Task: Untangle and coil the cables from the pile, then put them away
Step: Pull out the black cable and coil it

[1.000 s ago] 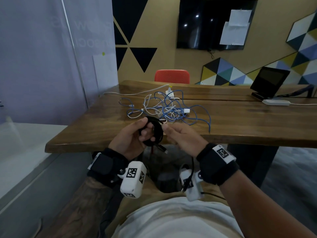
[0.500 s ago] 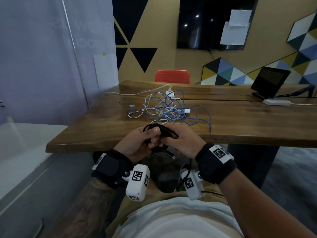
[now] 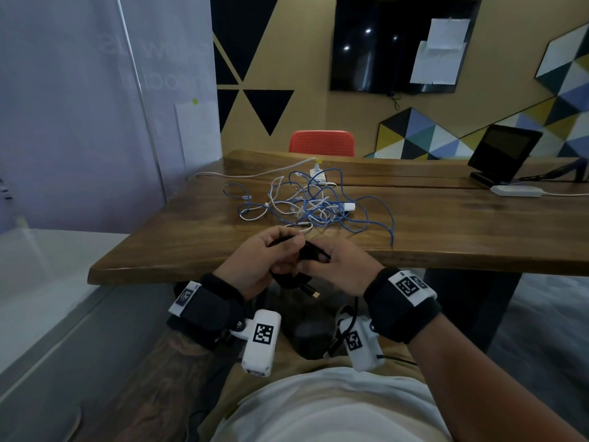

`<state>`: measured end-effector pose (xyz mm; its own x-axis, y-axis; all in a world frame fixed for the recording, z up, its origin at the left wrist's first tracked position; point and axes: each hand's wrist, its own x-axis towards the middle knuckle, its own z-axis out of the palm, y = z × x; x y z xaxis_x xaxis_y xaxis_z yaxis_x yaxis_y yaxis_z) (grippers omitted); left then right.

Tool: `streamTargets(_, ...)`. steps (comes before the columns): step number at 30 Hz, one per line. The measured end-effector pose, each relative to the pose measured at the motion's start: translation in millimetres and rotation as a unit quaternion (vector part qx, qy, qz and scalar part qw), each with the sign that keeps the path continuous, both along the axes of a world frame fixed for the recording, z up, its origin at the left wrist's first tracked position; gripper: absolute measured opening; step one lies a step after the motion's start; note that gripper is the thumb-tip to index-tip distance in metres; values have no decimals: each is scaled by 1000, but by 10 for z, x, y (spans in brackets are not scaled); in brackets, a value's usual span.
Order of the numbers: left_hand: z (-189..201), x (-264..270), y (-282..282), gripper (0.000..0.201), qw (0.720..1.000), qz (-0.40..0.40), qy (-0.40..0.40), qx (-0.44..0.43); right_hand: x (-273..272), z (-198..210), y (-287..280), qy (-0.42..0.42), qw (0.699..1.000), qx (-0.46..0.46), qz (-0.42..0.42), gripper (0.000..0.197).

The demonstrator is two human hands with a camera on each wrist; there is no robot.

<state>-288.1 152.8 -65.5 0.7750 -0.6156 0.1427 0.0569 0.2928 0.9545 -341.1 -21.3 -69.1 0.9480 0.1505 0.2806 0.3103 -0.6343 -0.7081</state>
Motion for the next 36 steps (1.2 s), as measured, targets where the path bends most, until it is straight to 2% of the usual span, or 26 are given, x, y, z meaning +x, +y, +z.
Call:
streamTargets(2, 15, 20, 13, 16, 1000, 21, -20, 3, -16, 28, 0, 11, 1000, 13, -7, 24)
streamTargets(5, 56, 94, 93, 10, 997, 70, -2, -17, -35, 34, -78, -6, 998, 37, -41, 22)
streamTargets(9, 139, 249, 311, 24, 991, 122, 43, -41, -83, -23, -249, -30, 996, 28, -73, 35)
streamTargets(13, 176, 229, 355, 24, 991, 122, 48, -39, -49, -44, -211, -54, 993, 34, -98, 40)
streamTargets(16, 209, 100, 236, 25, 994, 102, 35, -33, -21, -20, -124, -20, 989, 125, -71, 31)
streamTargets(18, 224, 54, 177, 26, 995, 90, 20, -42, -47, -17, -48, 34, 983, 176, -33, 34)
streamTargets(21, 246, 65, 186, 23, 992, 112, 0, -50, -115, 30, 51, 110, 960, 259, 10, 60)
streamTargets(23, 245, 96, 224, 23, 988, 144, -2, -47, -169, 88, 40, 145, 924, 352, 36, 78)
streamTargets(25, 235, 127, 257, 25, 985, 163, 8, -53, -211, 120, -8, 139, 910, 384, 69, 69)
streamTargets(27, 224, 154, 264, 26, 983, 170, 14, -64, -233, 124, -29, 124, 921, 356, 97, 42)
streamTargets(29, 230, 153, 254, 25, 983, 173, 15, -64, -212, 111, -39, 120, 926, 346, 94, 27)
streamTargets(31, 249, 126, 241, 26, 984, 162, 24, -72, -156, 97, -72, 93, 933, 341, 74, 24)
streamTargets(34, 270, 75, 231, 24, 989, 120, 43, -80, -53, 72, -144, 30, 949, 314, -2, 21)
streamTargets(36, 263, 45, 201, 19, 993, 79, 42, -78, 1, 27, -169, 10, 941, 337, -36, 21)
